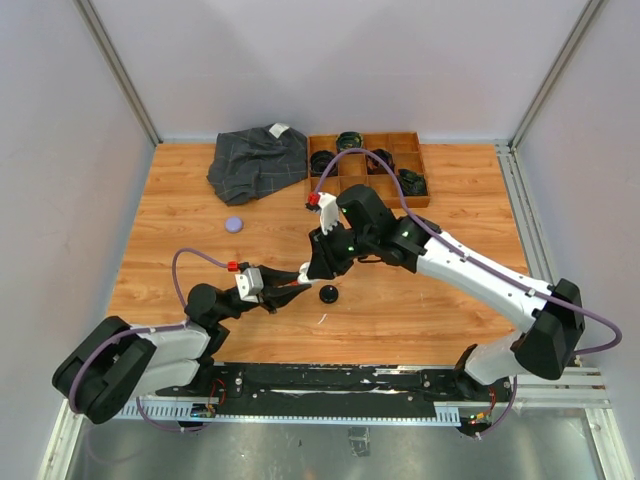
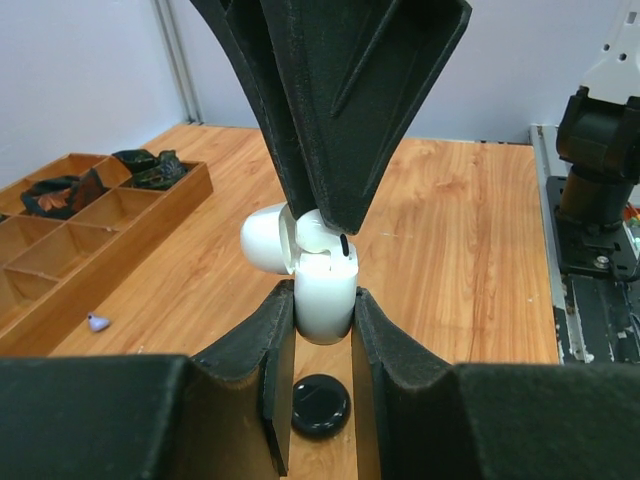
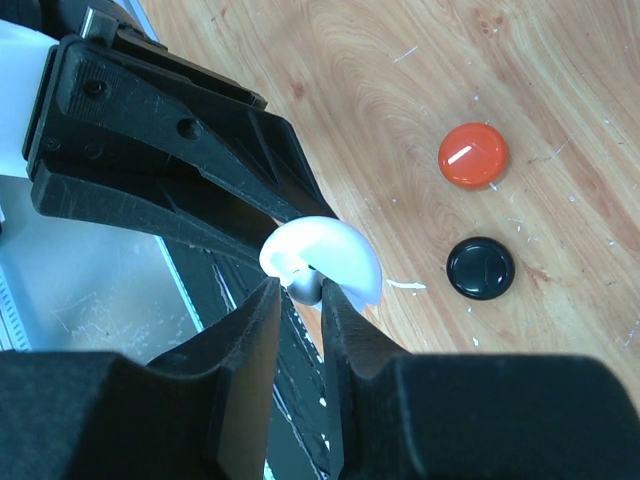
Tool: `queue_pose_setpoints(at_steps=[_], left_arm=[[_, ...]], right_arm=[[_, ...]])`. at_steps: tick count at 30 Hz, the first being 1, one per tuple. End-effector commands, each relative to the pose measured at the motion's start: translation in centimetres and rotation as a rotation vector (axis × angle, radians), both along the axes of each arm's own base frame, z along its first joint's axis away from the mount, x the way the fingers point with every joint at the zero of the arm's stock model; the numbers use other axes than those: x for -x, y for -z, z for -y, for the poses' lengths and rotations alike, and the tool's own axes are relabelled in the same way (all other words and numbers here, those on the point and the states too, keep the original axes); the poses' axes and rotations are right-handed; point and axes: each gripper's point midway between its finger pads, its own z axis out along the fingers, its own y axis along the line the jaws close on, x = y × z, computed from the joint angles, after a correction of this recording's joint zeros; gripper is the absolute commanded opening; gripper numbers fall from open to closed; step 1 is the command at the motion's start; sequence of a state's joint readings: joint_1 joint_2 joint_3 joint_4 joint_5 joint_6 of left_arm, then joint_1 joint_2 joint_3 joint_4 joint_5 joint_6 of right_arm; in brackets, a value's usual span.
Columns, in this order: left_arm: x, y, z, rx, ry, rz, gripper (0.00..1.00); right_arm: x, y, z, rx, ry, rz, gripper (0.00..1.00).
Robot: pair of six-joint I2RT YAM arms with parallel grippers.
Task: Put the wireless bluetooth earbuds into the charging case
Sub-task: Place the earbud in the charging case.
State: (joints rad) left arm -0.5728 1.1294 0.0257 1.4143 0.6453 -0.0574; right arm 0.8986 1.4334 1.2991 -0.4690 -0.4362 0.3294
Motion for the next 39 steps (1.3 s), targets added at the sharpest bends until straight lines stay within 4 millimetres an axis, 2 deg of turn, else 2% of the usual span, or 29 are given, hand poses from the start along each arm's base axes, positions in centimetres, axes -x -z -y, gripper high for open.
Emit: queue_pose_setpoints(at_steps=[1, 24, 34, 39], left_arm=[[0.7, -1.4, 0.4, 0.031, 0.044, 0.052, 0.00], [2.8, -2.6, 0.7, 0.087, 0.150, 0.071, 0.00], [2.7, -2.6, 0.7, 0.085, 0.151, 0.069, 0.00], [2.3, -2.5, 0.5, 0.092, 0.120, 0.064, 0.00]], right_arm=[[0.8, -1.0, -0.9, -0.015, -0.104, 0.044, 0.23], [2.8, -1.2, -0.5, -0.037, -0.432, 0.302, 0.23], [2.5, -1.5, -0.2, -0.028, -0.449, 0.355, 0.28], [1.5, -2.3, 0.5, -0.001, -0.387, 0.409, 0.31]])
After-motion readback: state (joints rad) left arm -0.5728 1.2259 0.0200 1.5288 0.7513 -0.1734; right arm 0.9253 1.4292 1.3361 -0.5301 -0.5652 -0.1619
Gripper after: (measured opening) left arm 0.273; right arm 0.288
